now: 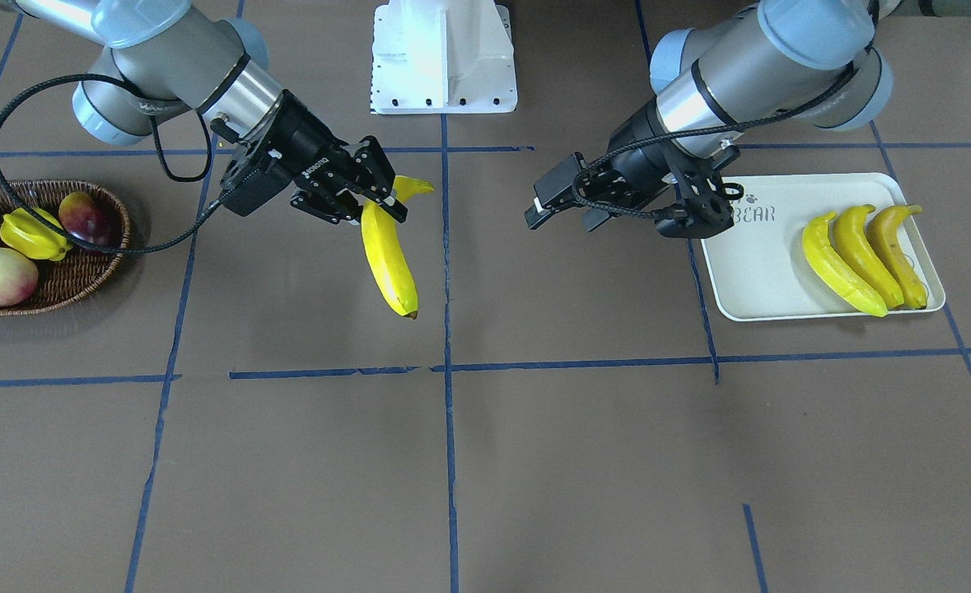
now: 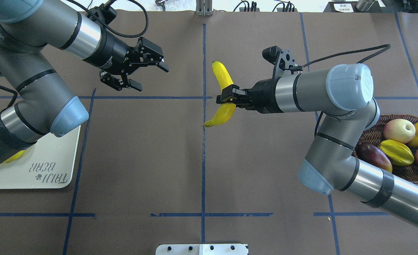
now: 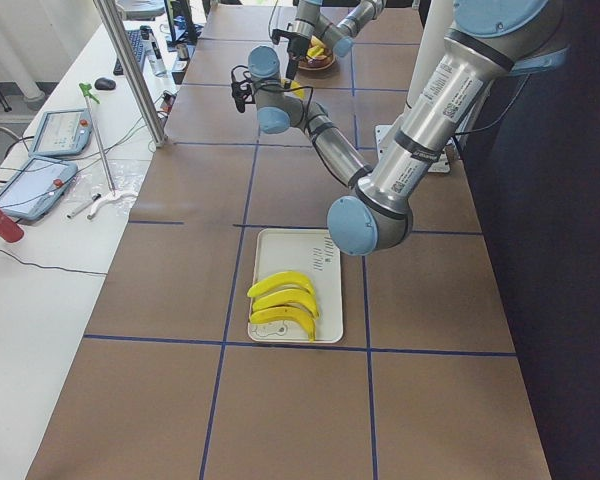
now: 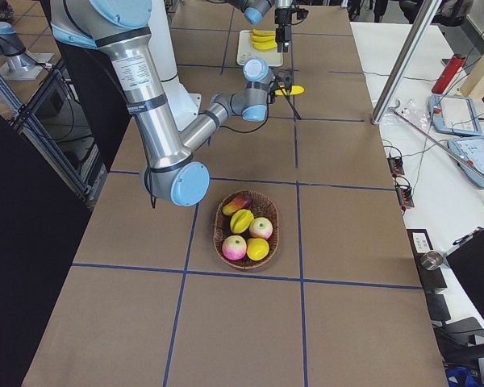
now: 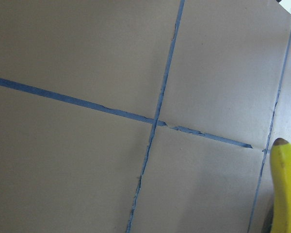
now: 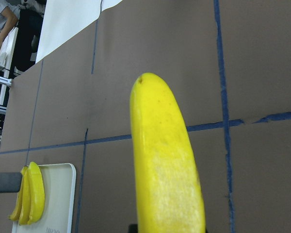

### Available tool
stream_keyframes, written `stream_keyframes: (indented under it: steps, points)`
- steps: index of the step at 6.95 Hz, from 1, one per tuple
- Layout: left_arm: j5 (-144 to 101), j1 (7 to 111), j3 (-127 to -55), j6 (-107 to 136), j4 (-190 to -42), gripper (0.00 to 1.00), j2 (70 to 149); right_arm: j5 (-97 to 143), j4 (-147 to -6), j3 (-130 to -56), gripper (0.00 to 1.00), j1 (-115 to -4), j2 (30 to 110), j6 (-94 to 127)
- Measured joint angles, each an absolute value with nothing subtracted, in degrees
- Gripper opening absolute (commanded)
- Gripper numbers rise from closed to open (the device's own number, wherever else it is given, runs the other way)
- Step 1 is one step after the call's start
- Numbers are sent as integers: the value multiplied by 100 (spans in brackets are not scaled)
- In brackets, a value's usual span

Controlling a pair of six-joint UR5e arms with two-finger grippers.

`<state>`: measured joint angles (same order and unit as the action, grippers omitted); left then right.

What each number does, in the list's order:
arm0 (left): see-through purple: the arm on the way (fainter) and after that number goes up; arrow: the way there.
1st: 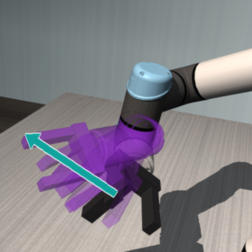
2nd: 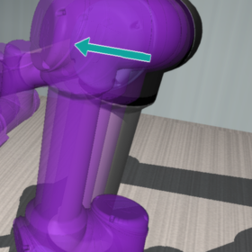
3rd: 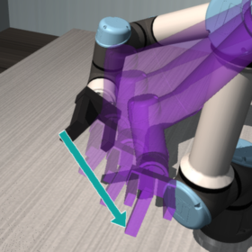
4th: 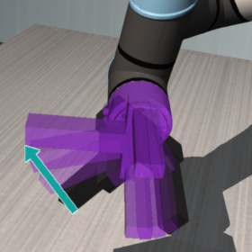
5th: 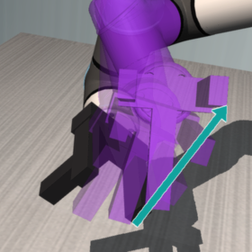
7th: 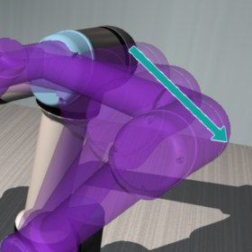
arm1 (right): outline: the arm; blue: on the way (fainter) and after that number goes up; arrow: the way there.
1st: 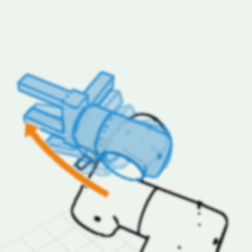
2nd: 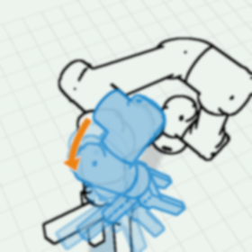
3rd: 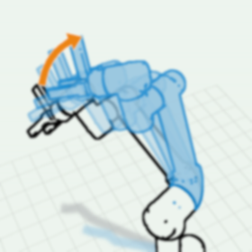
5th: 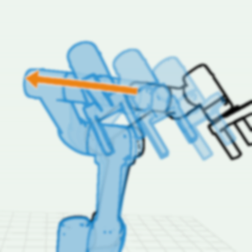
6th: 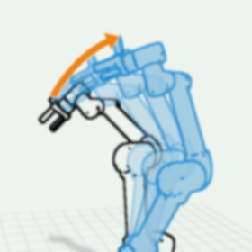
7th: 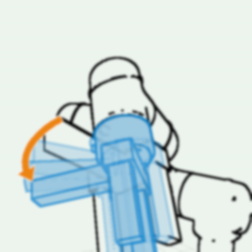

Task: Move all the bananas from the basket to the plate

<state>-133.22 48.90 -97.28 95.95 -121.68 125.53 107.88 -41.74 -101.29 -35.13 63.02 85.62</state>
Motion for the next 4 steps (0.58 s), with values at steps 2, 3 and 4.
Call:
stream_keyframes:
  steps: [2,3,4]
  points:
    - [-12809,4597,-9606,10221,-12144,100,12909,10592,-4161,-10136,3,-3267,6142,8720]
    - [-12634,4492,-9469,10411,-12140,100,13072,10532,-4158,-10150,3,-3181,6113,8760]
    - [-12567,4436,-9323,10499,-12138,100,13202,10497,-4158,-10170,3,-3128,6102,8776]
